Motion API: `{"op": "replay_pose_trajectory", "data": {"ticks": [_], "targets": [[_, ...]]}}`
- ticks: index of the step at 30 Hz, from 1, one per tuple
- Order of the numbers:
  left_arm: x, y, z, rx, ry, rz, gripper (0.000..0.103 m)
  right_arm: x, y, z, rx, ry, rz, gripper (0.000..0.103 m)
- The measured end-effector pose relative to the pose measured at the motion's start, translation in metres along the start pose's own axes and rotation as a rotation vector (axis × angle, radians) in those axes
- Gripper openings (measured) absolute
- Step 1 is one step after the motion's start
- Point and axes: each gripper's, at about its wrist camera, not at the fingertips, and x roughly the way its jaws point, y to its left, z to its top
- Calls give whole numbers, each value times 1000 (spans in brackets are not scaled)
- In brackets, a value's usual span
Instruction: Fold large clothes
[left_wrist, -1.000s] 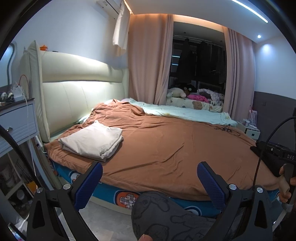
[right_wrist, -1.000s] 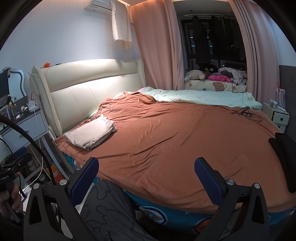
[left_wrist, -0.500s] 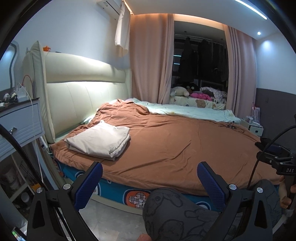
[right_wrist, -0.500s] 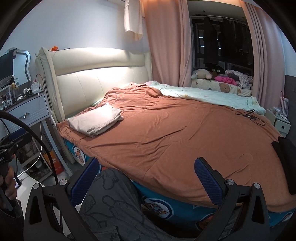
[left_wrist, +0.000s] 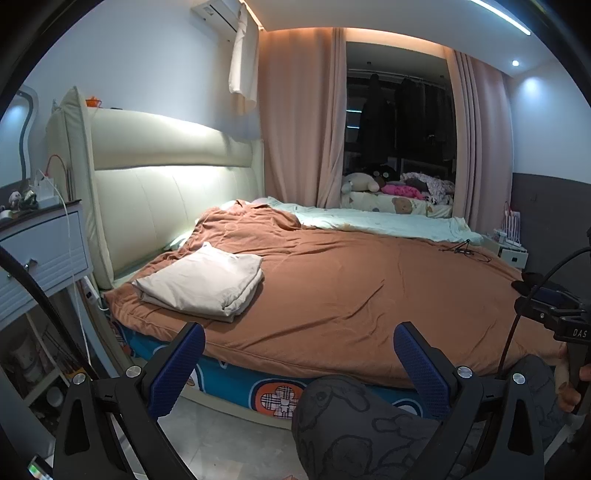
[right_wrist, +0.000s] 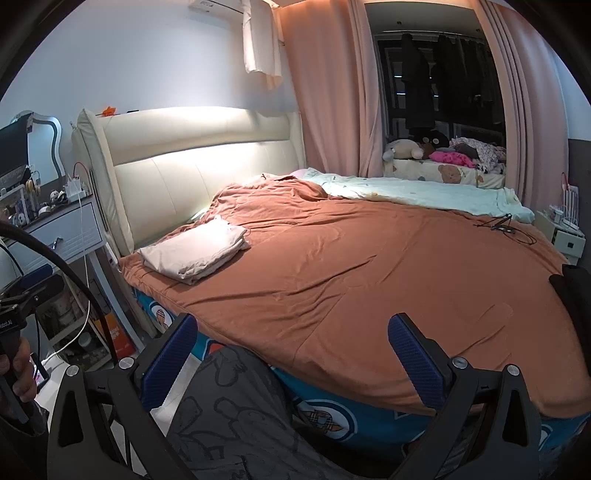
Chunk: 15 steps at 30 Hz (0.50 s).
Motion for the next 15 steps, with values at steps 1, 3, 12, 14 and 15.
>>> {"op": "replay_pose_trajectory", "data": {"ticks": [1, 3, 12, 14, 15], "targets": [[0, 0, 0, 2, -1, 1, 103, 0, 0, 0, 3, 0, 1, 103], [-1, -1, 0, 3, -2, 1, 103, 0, 0, 0, 7, 0, -2, 103], [0, -1, 0, 7, 0, -6, 103, -2, 0, -1, 37, -3, 15, 103], [0, -1, 1, 7, 0, -6, 103, -4, 1, -1, 33, -6, 13, 103], [-1, 0, 1, 6, -1, -8, 103, -4, 2, -1, 30, -6, 10, 103]]}}
